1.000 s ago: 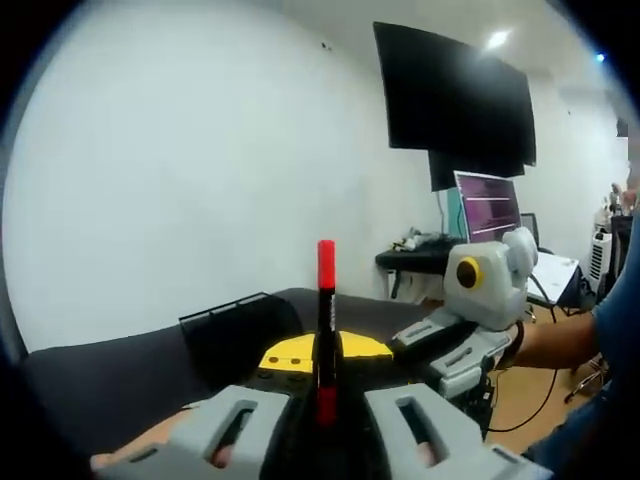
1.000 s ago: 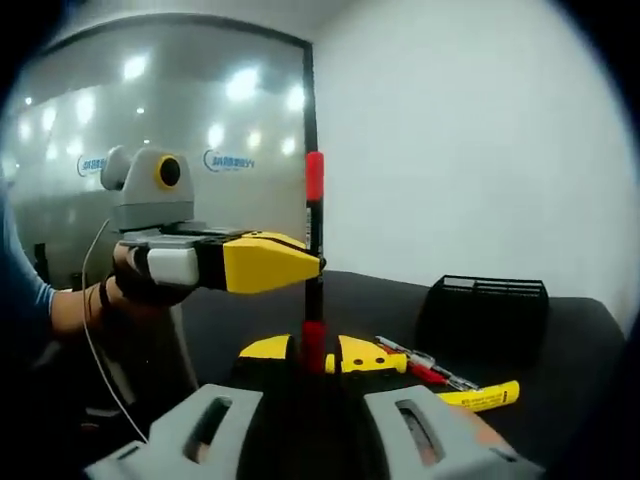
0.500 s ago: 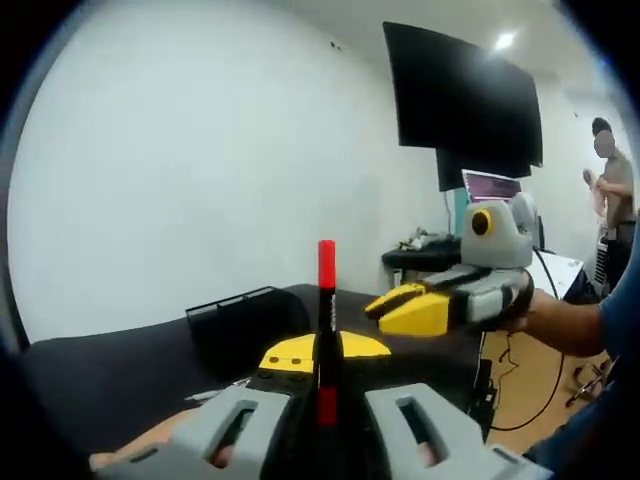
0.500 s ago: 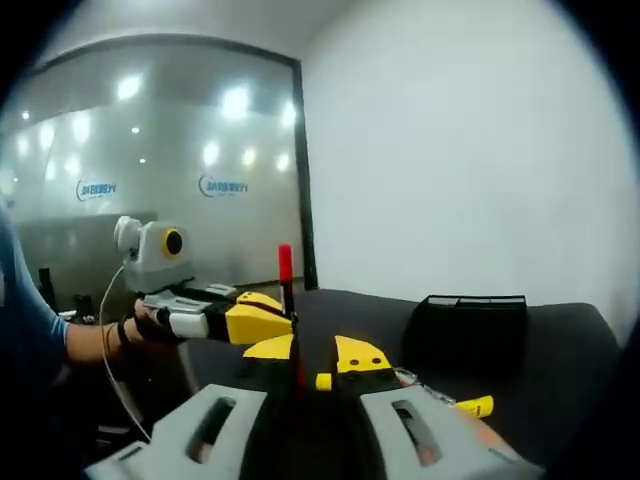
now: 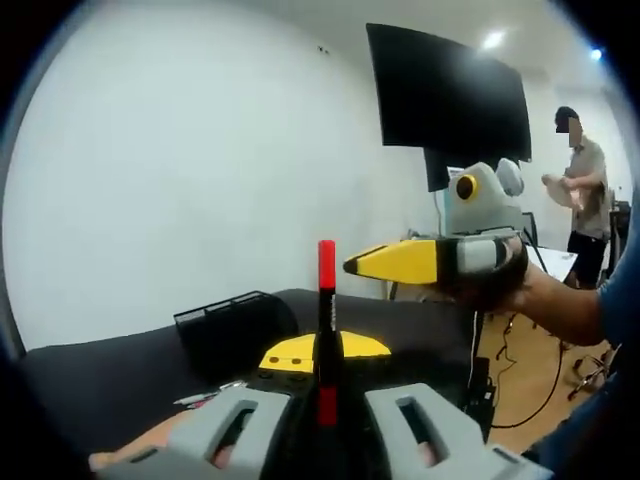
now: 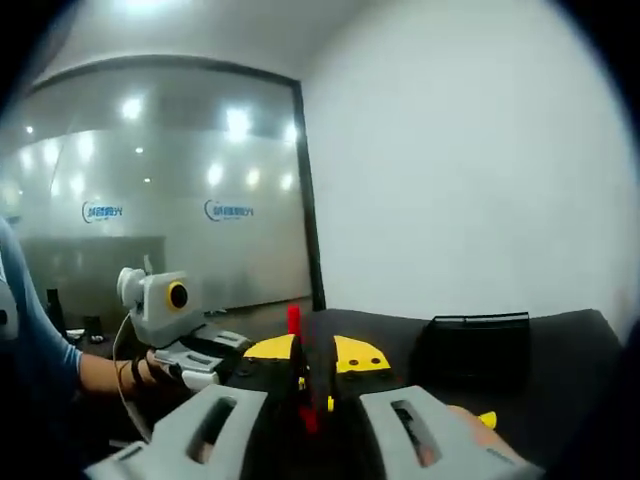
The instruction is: Pick up pens and glue sticks and place them into the holder.
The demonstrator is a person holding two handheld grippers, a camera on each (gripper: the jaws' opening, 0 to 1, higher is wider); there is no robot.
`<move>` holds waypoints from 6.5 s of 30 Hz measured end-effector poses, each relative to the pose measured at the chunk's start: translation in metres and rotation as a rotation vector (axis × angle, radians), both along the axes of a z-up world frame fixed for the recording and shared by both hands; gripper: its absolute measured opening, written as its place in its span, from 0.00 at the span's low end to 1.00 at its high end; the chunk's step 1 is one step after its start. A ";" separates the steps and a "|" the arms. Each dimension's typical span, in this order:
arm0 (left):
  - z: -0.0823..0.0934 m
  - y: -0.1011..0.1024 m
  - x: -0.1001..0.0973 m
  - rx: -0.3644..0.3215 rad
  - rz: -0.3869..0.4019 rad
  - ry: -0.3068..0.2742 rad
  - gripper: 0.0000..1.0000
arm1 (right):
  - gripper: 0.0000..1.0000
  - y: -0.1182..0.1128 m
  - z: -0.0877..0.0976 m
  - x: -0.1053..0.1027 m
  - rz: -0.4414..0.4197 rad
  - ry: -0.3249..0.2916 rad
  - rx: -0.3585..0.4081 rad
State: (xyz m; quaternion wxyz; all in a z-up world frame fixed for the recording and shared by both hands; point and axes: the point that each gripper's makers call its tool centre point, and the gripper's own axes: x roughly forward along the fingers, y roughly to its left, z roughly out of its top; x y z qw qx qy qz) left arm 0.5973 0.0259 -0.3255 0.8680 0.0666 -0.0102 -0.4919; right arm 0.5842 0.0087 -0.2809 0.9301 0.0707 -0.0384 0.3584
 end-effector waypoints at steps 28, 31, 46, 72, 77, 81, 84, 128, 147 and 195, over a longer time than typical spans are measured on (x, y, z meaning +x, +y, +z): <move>0.000 -0.004 -0.006 0.004 -0.010 -0.057 0.06 | 0.03 0.010 0.002 0.001 -0.027 -0.018 -0.016; -0.002 -0.004 -0.006 -0.010 -0.025 -0.066 0.09 | 0.03 0.009 0.003 0.003 -0.039 -0.019 -0.029; -0.030 0.028 0.017 -0.122 -0.106 -0.021 0.46 | 0.03 -0.035 -0.007 0.008 -0.191 -0.016 -0.107; -0.095 0.071 0.075 -0.217 -0.059 0.136 0.96 | 0.03 -0.071 -0.013 0.001 -0.304 0.025 -0.109; -0.098 0.079 0.084 -0.260 -0.073 0.195 0.96 | 0.03 -0.077 -0.012 -0.001 -0.337 0.044 -0.109; -0.099 0.081 0.084 -0.273 -0.083 0.215 0.96 | 0.03 -0.086 -0.011 -0.004 -0.381 0.060 -0.122; -0.106 0.075 0.079 -0.233 -0.103 0.214 0.96 | 0.03 -0.091 -0.010 -0.005 -0.402 0.063 -0.103; -0.095 0.079 0.073 -0.278 -0.093 0.183 0.96 | 0.03 -0.086 0.011 0.140 -0.342 0.023 -0.179; -0.095 0.076 0.070 -0.264 -0.082 0.181 0.96 | 0.03 -0.055 0.041 0.227 -0.281 -0.028 -0.180; -0.098 0.083 0.084 -0.258 -0.060 0.184 0.94 | 0.03 -0.001 -0.048 0.323 -0.246 0.087 -0.142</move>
